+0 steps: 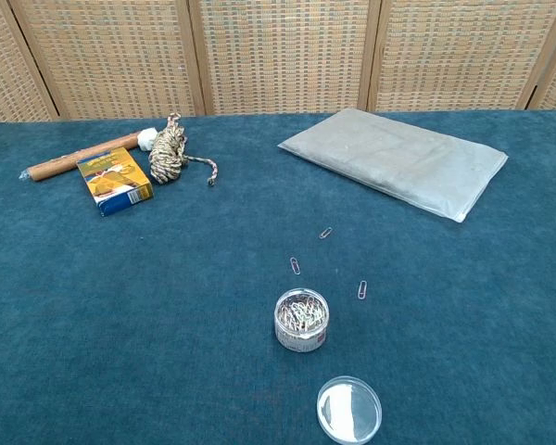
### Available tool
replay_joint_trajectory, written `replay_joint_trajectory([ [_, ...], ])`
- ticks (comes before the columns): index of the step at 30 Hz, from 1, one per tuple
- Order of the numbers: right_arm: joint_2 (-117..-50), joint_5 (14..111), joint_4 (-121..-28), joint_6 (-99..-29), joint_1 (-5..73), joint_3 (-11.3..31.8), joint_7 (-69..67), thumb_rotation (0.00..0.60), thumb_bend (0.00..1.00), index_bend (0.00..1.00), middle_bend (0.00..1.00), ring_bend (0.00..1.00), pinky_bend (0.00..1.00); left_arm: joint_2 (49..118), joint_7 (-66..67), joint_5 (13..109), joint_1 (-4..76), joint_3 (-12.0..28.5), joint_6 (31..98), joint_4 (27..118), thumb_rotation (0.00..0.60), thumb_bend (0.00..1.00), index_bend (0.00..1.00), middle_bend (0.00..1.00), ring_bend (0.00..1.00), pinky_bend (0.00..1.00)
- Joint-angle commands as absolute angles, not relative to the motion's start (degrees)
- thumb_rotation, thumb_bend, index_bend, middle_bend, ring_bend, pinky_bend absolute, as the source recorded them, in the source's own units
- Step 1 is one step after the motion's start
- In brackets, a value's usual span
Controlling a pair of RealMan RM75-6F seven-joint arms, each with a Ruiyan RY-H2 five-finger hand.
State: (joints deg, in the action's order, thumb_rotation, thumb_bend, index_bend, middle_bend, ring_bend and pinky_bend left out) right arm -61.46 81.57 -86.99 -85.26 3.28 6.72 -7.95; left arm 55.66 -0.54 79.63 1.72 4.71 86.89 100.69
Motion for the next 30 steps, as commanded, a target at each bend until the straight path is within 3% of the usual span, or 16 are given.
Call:
replay_joint_trajectory([
  [1,-61.6,81.6,-87.1,-84.7,3.5,6.5,-7.2,0.600,0.00,0.00,0.00,0.00,0.00,55.7,-0.4,79.4,1.8,4.7,86.6,100.6,0.600,0.07,0.00,0.00,0.00,0.00],
  [10,-61.1,84.0,-89.8,-78.6,8.2,6.3,-3.4,0.600,0.00,0.00,0.00,0.00,0.00,55.8,0.1,78.9,2.7,4.9,85.1,100.7,0.600,0.07,0.00,0.00,0.00,0.00],
  [16,-59.4,89.4,-94.9,-62.8,21.9,8.3,-2.6,0.600,0.00,0.24,0.00,0.00,0.00,56.1,1.3,77.0,3.7,5.7,83.7,100.8,0.600,0.07,0.00,0.00,0.00,0.00],
  [22,-64.8,90.4,-93.5,-48.7,34.2,9.7,-2.0,0.600,0.05,0.36,0.00,0.00,0.00,56.6,2.5,74.9,4.4,6.4,82.7,100.7,0.600,0.07,0.00,0.00,0.00,0.00],
  [30,-76.8,88.4,-85.0,-41.2,43.4,10.1,1.3,0.600,0.17,0.42,0.00,0.00,0.00,57.0,2.7,72.6,5.0,6.8,81.0,99.5,0.600,0.07,0.00,0.00,0.00,0.00],
])
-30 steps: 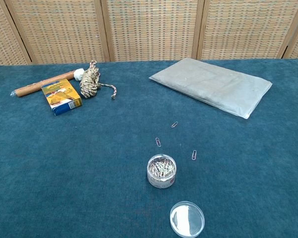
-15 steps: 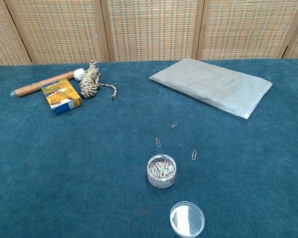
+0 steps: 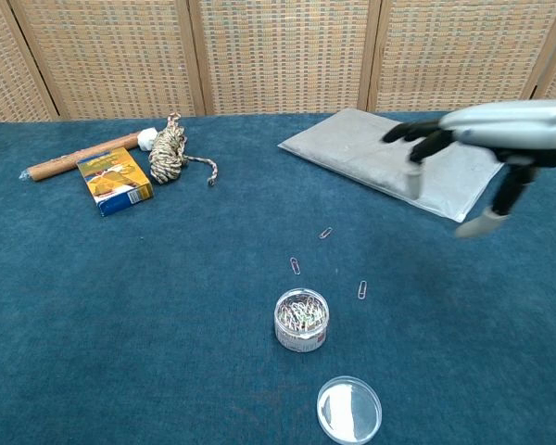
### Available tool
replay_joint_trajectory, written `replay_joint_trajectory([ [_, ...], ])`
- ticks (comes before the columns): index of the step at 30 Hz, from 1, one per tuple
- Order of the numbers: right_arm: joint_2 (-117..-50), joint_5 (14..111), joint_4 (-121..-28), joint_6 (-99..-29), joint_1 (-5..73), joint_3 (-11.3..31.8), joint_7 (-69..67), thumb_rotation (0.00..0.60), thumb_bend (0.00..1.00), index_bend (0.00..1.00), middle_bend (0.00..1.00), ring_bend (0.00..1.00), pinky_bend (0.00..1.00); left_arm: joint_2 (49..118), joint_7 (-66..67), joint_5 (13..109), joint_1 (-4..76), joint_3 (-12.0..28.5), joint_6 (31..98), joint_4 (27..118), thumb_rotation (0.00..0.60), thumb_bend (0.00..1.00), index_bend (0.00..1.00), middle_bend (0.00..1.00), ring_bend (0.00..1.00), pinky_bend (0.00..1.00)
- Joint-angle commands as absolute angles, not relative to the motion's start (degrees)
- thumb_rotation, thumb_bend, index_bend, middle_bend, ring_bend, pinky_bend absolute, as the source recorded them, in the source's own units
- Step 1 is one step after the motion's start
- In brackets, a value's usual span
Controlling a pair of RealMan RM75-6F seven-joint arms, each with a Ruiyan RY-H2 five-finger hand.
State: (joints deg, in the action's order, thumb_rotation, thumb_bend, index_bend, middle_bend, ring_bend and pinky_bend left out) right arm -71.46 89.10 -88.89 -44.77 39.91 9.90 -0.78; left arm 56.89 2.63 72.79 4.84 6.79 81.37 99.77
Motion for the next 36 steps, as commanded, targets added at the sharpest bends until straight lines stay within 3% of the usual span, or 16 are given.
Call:
replay_joint_trajectory([
  [1,-77.9,88.1,-84.4,-40.7,44.0,10.0,1.5,0.600,0.18,0.43,0.00,0.00,0.00,57.1,2.6,72.5,5.1,6.8,80.8,99.4,0.600,0.07,0.00,0.00,0.00,0.00],
  [12,-83.6,83.0,-80.3,-37.7,47.2,9.2,3.3,0.600,0.27,0.47,0.00,0.00,0.00,57.3,2.9,71.9,5.7,6.7,79.6,99.0,0.600,0.07,0.00,0.00,0.00,0.00],
  [36,-90.7,78.1,-75.0,-38.6,48.4,6.6,5.2,0.600,0.30,0.50,0.00,0.00,0.00,57.7,4.0,73.3,6.0,5.9,79.7,99.3,0.600,0.06,0.00,0.00,0.00,0.00],
])
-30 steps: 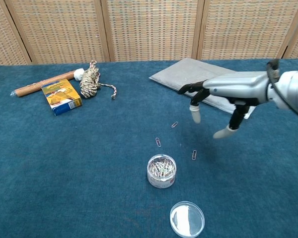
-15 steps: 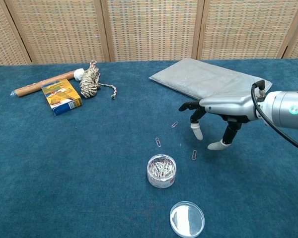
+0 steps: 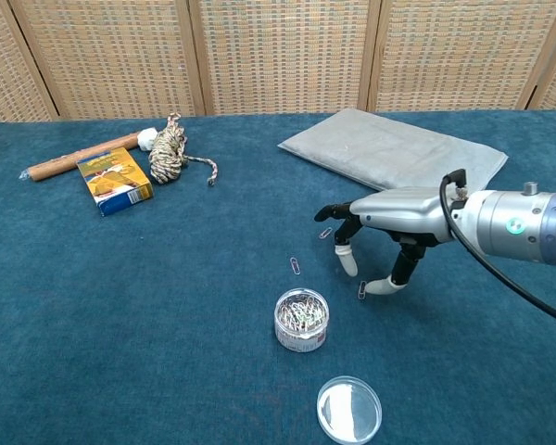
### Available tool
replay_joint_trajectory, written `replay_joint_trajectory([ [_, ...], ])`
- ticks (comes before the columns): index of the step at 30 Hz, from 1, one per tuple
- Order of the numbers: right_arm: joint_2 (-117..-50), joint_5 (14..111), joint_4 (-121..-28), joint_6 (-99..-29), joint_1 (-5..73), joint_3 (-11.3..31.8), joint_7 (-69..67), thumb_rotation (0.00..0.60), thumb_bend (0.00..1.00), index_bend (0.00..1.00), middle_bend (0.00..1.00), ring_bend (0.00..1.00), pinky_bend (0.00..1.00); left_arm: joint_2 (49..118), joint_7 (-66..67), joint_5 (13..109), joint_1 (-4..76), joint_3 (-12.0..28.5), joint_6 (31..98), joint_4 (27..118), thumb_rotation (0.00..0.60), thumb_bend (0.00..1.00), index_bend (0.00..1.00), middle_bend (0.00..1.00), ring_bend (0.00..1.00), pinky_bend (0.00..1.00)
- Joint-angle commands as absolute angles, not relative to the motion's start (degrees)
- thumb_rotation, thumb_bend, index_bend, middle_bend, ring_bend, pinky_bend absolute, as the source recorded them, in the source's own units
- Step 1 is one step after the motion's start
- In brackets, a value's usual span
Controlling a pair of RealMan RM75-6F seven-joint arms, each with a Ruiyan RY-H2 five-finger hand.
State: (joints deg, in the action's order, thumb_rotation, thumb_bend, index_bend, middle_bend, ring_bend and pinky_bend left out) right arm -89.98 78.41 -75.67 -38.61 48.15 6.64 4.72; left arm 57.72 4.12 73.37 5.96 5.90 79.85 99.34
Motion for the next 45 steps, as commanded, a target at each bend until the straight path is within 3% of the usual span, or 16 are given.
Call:
replay_joint_trajectory([
  [1,-91.1,77.8,-74.5,-38.6,48.5,6.6,5.3,0.600,0.30,0.50,0.00,0.00,0.00,57.6,3.9,73.3,6.0,5.8,79.7,99.3,0.600,0.06,0.00,0.00,0.00,0.00],
  [21,-93.0,73.0,-71.2,-36.1,49.8,5.3,9.5,0.600,0.31,0.51,0.00,0.00,0.00,57.1,2.6,73.3,6.3,5.9,79.1,98.9,0.600,0.04,0.00,0.00,0.00,0.00],
  [34,-93.5,72.7,-69.9,-37.5,49.2,4.7,9.0,0.600,0.35,0.67,0.00,0.00,0.00,57.3,3.0,73.1,6.4,5.8,78.9,99.0,0.600,0.04,0.00,0.00,0.00,0.00],
  [40,-91.9,74.0,-72.0,-38.7,49.0,4.9,7.6,0.600,0.35,0.68,0.00,0.00,0.00,57.2,3.1,73.2,6.4,5.7,79.0,99.1,0.600,0.04,0.00,0.00,0.00,0.00],
  [45,-87.6,76.3,-79.2,-41.3,49.1,6.5,5.7,0.600,0.35,0.68,0.00,0.00,0.00,57.1,2.8,73.2,6.3,5.7,79.1,99.1,0.600,0.04,0.00,0.00,0.00,0.00],
])
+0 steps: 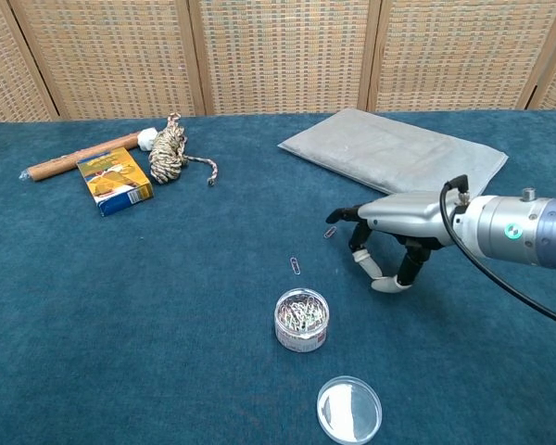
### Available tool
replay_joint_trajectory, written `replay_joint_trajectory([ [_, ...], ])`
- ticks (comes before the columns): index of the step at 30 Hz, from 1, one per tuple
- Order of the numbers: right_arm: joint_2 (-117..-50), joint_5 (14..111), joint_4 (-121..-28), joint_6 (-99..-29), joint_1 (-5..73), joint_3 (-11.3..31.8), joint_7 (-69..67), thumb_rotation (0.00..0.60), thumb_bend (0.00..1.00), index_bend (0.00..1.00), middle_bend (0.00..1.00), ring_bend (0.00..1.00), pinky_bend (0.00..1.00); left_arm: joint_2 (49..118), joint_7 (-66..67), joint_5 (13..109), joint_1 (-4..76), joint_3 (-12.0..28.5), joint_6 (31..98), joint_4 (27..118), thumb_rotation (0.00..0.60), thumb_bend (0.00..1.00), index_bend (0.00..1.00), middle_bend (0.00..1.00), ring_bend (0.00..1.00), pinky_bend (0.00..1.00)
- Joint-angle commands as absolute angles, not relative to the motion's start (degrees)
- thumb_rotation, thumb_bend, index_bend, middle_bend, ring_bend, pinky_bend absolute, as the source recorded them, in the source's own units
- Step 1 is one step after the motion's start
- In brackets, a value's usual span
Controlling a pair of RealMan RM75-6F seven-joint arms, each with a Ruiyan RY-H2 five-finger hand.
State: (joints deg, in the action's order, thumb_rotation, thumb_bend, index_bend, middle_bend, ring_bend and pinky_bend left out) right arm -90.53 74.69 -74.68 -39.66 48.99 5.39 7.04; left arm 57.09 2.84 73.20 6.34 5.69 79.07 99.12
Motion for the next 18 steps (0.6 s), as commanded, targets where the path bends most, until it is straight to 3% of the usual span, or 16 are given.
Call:
replay_joint_trajectory([
  [1,-86.8,76.7,-80.9,-41.7,49.3,7.0,5.2,0.600,0.35,0.68,0.00,0.00,0.00,57.1,2.7,73.2,6.3,5.7,79.0,99.1,0.600,0.04,0.00,0.00,0.00,0.00],
  [8,-83.3,76.6,-89.9,-40.2,51.8,9.3,4.7,0.600,0.35,0.68,0.00,0.00,0.00,57.0,2.7,73.3,6.4,5.6,78.9,99.1,0.600,0.04,0.00,0.00,0.00,0.00],
  [18,-90.2,68.2,-87.2,-37.4,55.8,9.0,13.3,0.600,0.35,0.68,0.00,0.00,0.00,57.2,2.4,72.7,6.7,5.7,78.2,98.6,0.600,0.04,0.00,0.00,0.00,0.00],
])
